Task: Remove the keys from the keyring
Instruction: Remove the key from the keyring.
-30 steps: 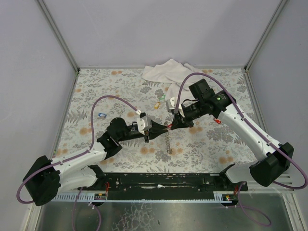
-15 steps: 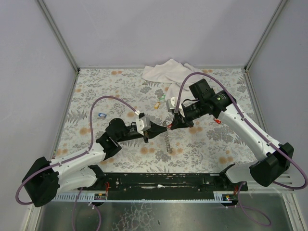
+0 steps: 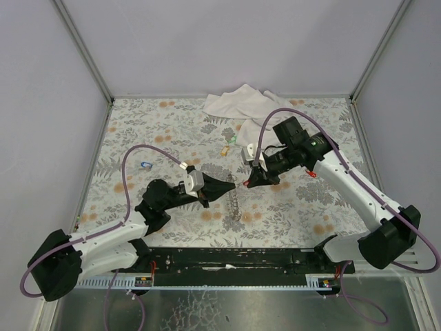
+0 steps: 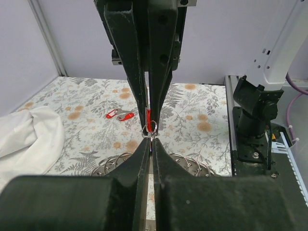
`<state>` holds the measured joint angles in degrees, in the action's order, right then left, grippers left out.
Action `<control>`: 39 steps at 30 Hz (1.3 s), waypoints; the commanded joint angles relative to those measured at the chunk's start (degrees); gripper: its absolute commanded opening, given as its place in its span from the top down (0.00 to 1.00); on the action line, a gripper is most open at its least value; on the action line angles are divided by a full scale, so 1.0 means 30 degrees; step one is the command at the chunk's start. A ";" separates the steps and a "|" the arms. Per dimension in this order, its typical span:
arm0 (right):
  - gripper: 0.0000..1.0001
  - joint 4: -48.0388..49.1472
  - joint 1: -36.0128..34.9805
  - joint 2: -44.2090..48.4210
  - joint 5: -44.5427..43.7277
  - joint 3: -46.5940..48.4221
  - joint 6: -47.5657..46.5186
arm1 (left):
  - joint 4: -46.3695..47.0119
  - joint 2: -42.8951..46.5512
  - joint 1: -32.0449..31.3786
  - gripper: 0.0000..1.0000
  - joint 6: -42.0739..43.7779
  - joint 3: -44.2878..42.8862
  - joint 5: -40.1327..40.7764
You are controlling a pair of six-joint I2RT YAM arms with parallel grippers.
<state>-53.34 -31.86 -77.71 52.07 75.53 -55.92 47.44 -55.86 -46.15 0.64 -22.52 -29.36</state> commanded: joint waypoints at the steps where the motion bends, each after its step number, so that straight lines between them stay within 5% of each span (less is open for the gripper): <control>1: 1.00 -0.0294 0.0275 0.0226 0.0668 0.0381 -0.0884 | 0.3258 -0.0668 -0.0083 1.00 -0.1229 0.0243 0.0269; 12: 1.00 -0.0430 0.0537 0.0636 0.1351 0.1379 0.0446 | 0.4364 -0.2606 0.0011 0.99 -0.1035 0.1088 0.0254; 16: 1.00 -0.0350 0.0524 0.0443 0.1227 0.1369 0.0625 | 0.3091 -0.2505 0.0030 0.81 -0.0654 0.0581 -0.0149; 26: 1.00 -0.0265 0.0537 0.0416 0.0945 0.1265 0.0632 | 0.1010 -0.0601 0.0006 0.63 0.0228 0.0291 0.0086; 39: 1.00 -0.0204 0.0540 0.0328 0.0952 0.1233 0.0665 | 0.0271 -0.1360 -0.2866 0.63 0.0585 -0.1039 0.5464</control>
<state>-54.81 -30.57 -77.73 53.43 76.86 -54.61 49.39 -59.48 -52.99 0.54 -22.94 -20.45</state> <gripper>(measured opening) 0.091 0.389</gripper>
